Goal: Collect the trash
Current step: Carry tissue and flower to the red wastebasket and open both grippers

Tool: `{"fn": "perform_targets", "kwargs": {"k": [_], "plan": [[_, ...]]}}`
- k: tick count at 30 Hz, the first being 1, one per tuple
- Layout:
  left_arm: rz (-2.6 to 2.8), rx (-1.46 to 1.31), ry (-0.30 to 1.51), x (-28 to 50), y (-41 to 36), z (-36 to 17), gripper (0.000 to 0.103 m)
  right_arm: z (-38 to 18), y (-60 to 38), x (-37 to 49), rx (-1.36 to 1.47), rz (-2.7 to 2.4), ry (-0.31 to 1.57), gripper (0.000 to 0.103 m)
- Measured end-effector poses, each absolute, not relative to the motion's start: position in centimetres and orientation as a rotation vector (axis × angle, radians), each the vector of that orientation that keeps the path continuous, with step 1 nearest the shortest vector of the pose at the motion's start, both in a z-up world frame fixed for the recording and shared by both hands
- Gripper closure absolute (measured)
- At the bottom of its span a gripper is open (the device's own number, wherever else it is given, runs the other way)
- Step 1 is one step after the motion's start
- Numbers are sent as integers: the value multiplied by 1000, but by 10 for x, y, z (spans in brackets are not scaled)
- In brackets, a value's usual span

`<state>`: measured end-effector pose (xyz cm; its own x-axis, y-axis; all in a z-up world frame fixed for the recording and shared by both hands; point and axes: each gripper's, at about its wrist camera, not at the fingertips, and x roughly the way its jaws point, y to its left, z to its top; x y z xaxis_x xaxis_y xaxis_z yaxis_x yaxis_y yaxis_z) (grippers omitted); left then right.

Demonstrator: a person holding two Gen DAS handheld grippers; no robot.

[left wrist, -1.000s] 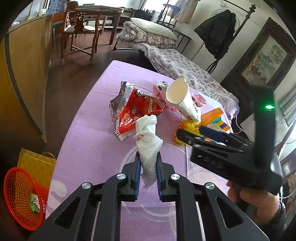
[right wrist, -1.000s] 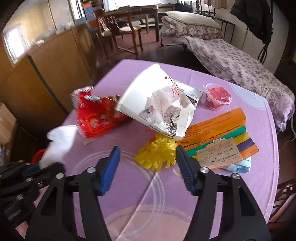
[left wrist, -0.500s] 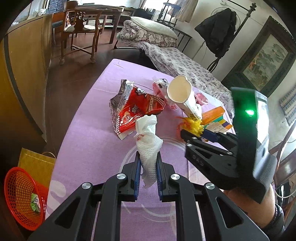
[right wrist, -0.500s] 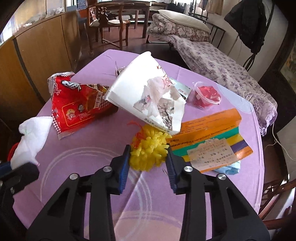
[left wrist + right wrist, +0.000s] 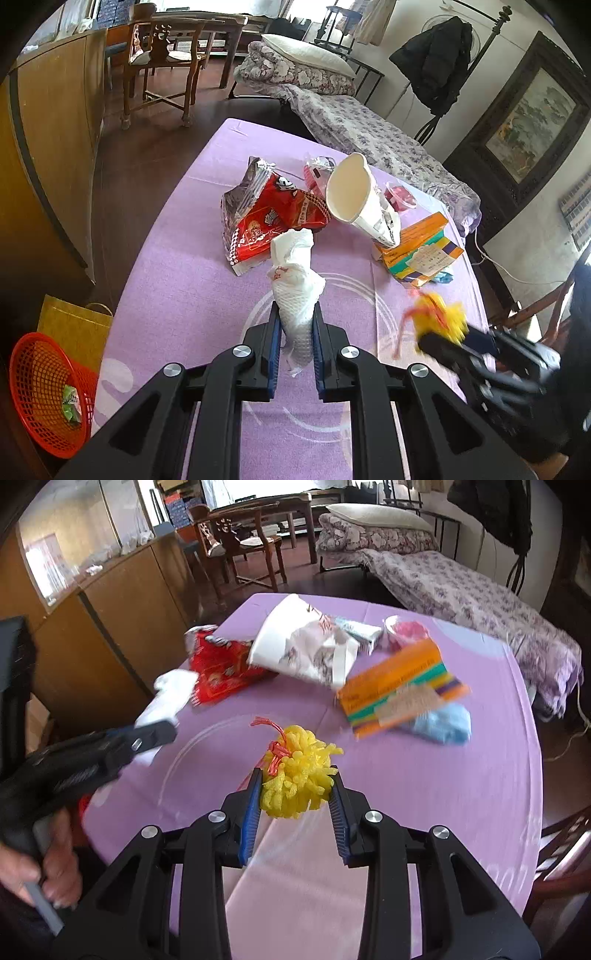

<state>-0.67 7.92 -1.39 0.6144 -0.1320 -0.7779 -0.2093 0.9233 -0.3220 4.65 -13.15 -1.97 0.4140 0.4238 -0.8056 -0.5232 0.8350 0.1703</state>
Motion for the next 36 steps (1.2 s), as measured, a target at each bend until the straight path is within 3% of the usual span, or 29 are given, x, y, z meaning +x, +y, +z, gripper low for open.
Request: {"fn": "perform_targets", "kwargs": {"k": [18,36], "plan": [[-3,-432,854,-48,82,25,88,30,-142,1,-105,627,887,68],[238,-494,785,-173,192,44,88,64,-26,-61,-218,934,843,68]]}}
